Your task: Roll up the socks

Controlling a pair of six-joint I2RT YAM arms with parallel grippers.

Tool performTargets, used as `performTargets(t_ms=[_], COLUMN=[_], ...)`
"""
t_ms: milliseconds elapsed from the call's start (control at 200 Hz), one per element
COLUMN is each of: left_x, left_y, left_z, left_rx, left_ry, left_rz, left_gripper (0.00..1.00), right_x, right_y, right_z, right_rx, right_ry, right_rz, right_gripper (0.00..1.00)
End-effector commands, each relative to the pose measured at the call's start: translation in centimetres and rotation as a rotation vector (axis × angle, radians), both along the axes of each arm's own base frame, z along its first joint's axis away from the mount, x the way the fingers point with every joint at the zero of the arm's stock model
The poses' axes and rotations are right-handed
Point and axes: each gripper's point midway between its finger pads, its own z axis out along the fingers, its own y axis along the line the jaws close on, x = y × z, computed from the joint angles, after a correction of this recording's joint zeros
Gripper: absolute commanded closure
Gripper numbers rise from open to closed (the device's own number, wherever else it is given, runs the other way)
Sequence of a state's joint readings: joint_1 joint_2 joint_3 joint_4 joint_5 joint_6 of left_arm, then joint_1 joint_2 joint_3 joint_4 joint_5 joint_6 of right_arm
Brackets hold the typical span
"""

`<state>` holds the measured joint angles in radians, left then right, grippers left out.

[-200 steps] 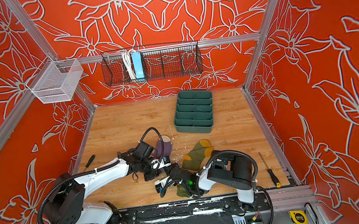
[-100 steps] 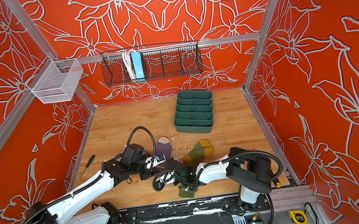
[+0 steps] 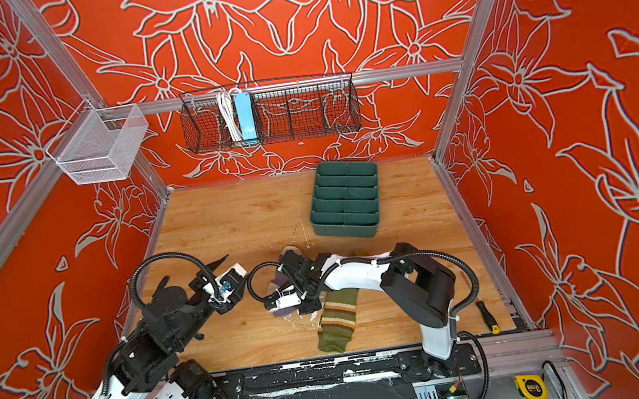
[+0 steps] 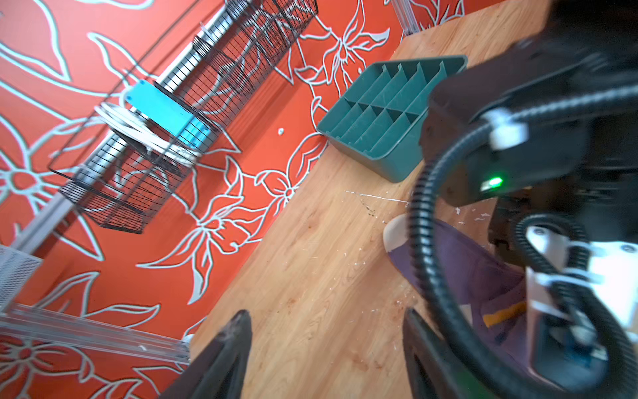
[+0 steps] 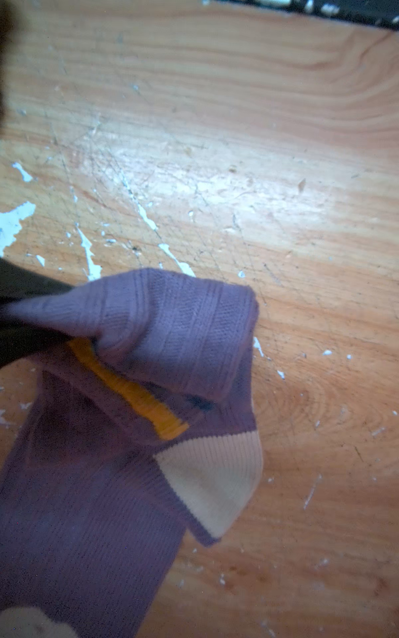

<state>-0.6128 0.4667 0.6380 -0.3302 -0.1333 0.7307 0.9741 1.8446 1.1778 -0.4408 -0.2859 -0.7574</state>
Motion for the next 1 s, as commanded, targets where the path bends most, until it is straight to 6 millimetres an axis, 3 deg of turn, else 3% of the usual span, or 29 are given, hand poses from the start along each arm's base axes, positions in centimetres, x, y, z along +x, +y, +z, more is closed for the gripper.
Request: performTargets(t_ms=[0, 70, 145, 250, 480, 545, 656, 841, 996], left_x=[-3.2, -5.2, -6.0, -6.3, -4.0, -3.3, -1.1, 2.3, 2.6], left_y=[-1.3, -2.6, -3.2, -3.6, -5.0, -5.3, -6.2, -6.4, -6.1], left_z=[0.4, -0.4, -2.0, -6.0, -16.8, -19.0, -20.6, -20.7, -21.3], left_rx=[0.076, 0.132, 0.192, 0.322, 0.630, 0.652, 0.610, 0.525, 0.496], left_ry=[0.006, 0.034, 0.114, 0.218, 0.236, 0.284, 0.323, 0.287, 0.315], left_rz=[-0.194, -0.339, -0.412, -0.480, -0.438, -0.397, -0.287, -0.107, -0.091], left_gripper=[0.32, 0.33, 0.34, 0.36, 0.41, 0.43, 0.47, 0.49, 0.53], right_x=[-2.1, -0.8, 0.3, 2.0, 2.7, 2.8, 2.7, 2.3, 2.0], right_y=[-0.4, 0.4, 0.7, 1.5, 1.9, 1.9, 1.8, 1.7, 1.8], right_z=[-0.9, -0.8, -1.3, -1.4, -1.5, -1.4, -1.4, -1.4, -1.0], right_rx=[-0.056, -0.064, -0.082, -0.067, -0.047, -0.040, -0.033, -0.009, 0.021], right_ry=[0.213, 0.250, 0.329, 0.457, 0.550, 0.561, 0.569, 0.576, 0.587], right_rz=[-0.018, -0.067, -0.132, -0.231, -0.250, -0.247, -0.239, -0.224, -0.212], right_gripper=[1.00, 1.00, 1.00, 1.00, 1.00, 1.00, 1.00, 1.00, 1.00])
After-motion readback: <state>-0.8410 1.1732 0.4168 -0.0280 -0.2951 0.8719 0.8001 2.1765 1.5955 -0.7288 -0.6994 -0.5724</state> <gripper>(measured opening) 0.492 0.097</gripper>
